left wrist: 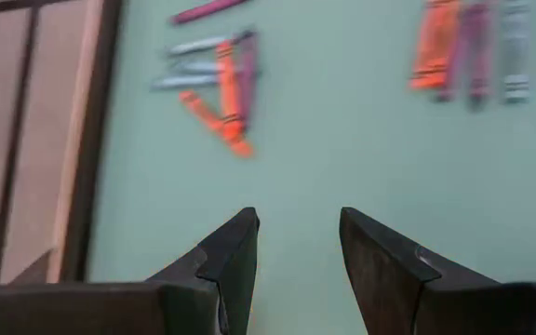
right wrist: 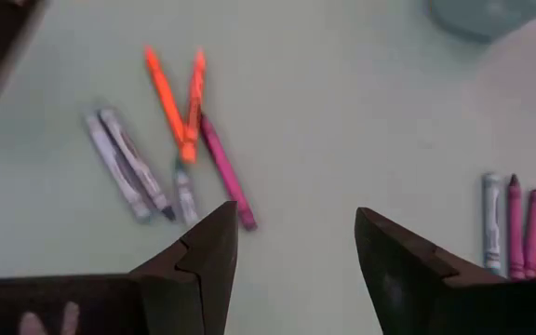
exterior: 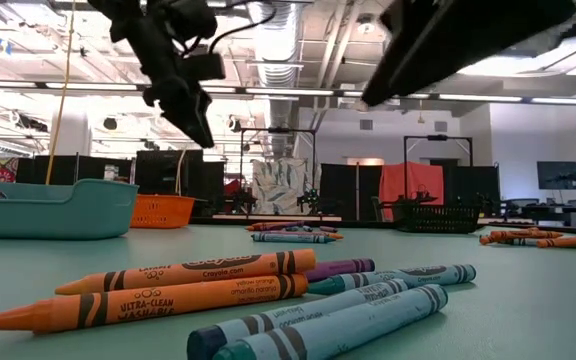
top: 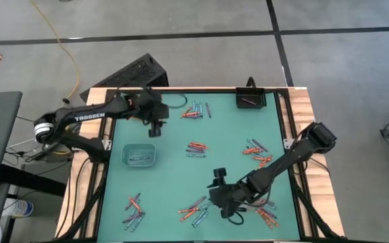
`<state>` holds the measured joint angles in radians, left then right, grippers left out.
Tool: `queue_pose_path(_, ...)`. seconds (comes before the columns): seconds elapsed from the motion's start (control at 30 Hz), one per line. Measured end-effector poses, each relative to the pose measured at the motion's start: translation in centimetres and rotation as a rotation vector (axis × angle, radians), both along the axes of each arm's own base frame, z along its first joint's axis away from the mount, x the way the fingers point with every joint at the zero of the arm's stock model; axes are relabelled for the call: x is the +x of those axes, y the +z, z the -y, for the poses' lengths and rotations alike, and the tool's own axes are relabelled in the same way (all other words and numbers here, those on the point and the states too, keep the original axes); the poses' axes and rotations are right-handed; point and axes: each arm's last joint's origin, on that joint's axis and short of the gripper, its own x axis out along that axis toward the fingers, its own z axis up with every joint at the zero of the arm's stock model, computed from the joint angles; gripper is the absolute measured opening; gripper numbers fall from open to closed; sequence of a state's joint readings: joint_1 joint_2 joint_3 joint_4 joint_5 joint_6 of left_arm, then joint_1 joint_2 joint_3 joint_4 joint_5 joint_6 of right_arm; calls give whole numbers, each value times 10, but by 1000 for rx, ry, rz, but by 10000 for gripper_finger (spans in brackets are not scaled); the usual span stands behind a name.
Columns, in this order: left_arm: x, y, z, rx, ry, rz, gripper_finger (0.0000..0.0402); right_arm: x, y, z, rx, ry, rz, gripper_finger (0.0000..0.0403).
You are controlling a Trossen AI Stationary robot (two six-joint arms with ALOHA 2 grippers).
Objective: Sort crayons
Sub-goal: Put the orange crayon into the orange basket
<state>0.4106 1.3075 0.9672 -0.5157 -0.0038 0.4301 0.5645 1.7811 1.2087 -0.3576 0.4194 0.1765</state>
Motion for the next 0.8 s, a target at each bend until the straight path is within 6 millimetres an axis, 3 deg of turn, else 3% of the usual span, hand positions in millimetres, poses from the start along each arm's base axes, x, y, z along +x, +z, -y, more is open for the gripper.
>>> queue_pose_path(0.3, 19, 0, 60, -44, -170, 22, 144, 24, -41, 7, 19, 59, -86, 208)
queue_pose_path(0.63, 25, 0, 120, -116, -313, 44, 144, 32, -27, -7, 133, 193, 45, 167)
queue_pose_path(0.8, 32, -10, 153, -144, -396, 51, 144, 34, -25, -11, 173, 222, 73, 158)
